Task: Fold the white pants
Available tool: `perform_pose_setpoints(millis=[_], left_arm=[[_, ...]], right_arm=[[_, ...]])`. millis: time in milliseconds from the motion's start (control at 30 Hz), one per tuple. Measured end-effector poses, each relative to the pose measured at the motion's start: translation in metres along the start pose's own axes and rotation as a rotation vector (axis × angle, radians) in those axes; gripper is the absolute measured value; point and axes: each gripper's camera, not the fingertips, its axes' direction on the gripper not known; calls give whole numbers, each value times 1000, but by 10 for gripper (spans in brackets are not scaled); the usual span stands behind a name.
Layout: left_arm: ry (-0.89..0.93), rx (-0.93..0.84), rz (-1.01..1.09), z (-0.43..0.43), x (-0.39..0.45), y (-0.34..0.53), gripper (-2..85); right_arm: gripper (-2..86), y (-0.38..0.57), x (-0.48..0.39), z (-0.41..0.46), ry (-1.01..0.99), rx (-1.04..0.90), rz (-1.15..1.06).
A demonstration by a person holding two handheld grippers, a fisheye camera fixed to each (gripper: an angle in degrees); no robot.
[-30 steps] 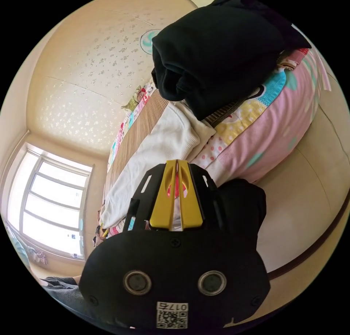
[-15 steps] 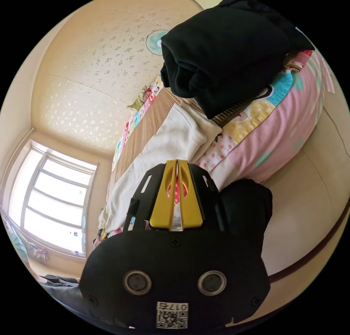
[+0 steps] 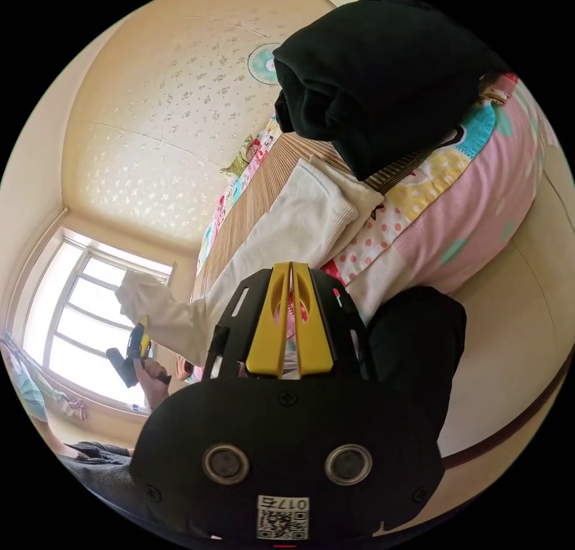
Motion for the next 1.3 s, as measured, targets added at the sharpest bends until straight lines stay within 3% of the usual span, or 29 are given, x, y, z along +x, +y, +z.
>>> perform_pose_setpoints(millis=[67,133,333,533,667,800,933,1067,1133,1233,1300], left_arm=[[5,-172,49,61,39,40,96],[-8,-213,76,78,57,71,95],[112,-91,-93,49,24,109,89],[-54,-124,-284,46,-38,126,129],[-9,-131,-359,50,-61,157,131],[-33,-115,-374,47,-65,178,126],[-64,-74,-392,39,-78,191,125],[-67,-74,-417,40,-91,197,127],[-61,-61,-416,38,-93,199,129],[-51,3,-363,25,-89,204,126],[-38,26,-328,20,-89,206,124]], right_arm=[[34,7,-5,8,-27,-20,-44],[66,16,-22,20,-72,-72,-163],[118,31,-73,77,-145,-230,-336],[197,52,-103,203,-249,-514,-320],[167,63,-116,222,-217,-467,-302],[136,76,-137,227,-26,-445,-316],[108,95,-155,219,-6,-410,-351],[50,116,-155,242,0,-509,-378],[35,119,-164,243,-249,-577,-451],[29,116,-187,210,-586,-511,-626],[28,113,-184,208,-682,-582,-661]])
